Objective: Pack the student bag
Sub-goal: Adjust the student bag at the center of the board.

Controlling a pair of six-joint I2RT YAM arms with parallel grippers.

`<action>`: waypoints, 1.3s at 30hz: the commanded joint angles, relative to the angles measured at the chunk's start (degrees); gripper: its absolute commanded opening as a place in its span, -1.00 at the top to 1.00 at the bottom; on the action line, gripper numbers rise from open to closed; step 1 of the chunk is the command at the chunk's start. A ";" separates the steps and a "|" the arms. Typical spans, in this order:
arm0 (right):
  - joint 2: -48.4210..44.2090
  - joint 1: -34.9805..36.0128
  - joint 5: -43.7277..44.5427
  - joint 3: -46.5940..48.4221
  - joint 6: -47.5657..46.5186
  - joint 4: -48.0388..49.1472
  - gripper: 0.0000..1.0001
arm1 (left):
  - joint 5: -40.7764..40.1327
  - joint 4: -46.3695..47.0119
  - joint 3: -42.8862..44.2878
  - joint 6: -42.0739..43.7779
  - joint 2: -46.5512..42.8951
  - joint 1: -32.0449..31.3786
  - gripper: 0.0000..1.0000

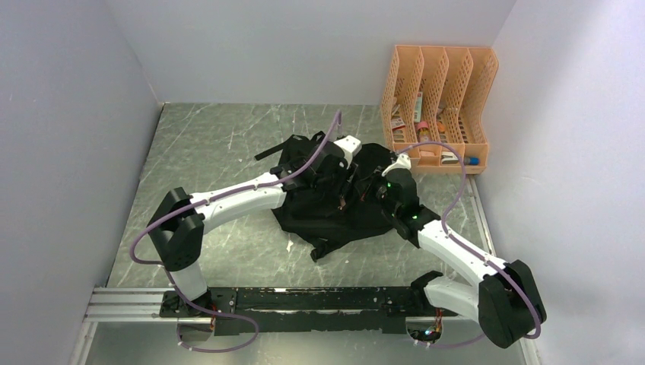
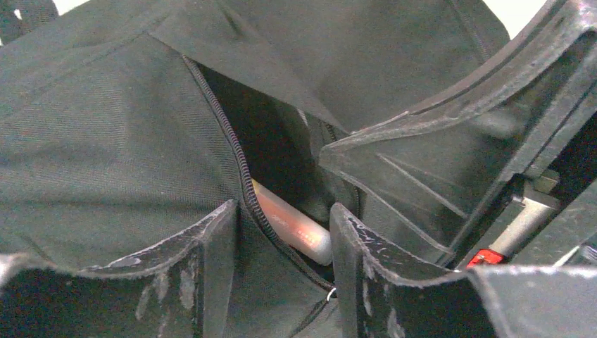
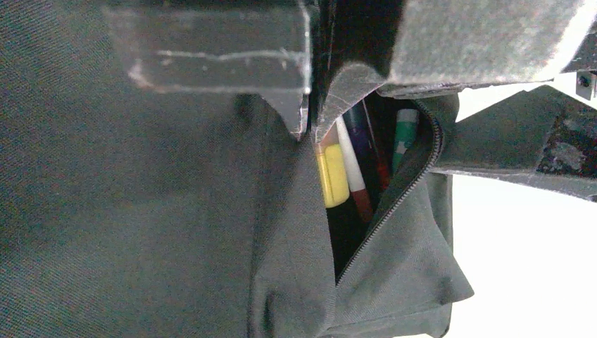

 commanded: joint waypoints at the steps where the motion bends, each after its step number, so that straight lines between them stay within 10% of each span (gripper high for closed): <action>1: -0.90 0.02 -0.29 -0.77 -0.29 5.17 1.00 | 7.44 2.97 0.18 -1.92 0.37 1.26 -0.11; 12: 0.47 0.02 -0.37 -0.68 0.28 4.93 1.00 | 17.40 5.80 -3.02 -5.92 -5.33 8.38 -0.34; 28: 1.78 0.02 -1.21 -0.36 1.26 5.16 1.00 | 18.56 7.49 -10.87 -6.27 -10.33 10.54 0.55; 39: 0.74 0.02 -1.57 0.71 0.12 3.32 1.00 | 24.58 12.10 -9.98 -6.99 -4.57 10.63 0.76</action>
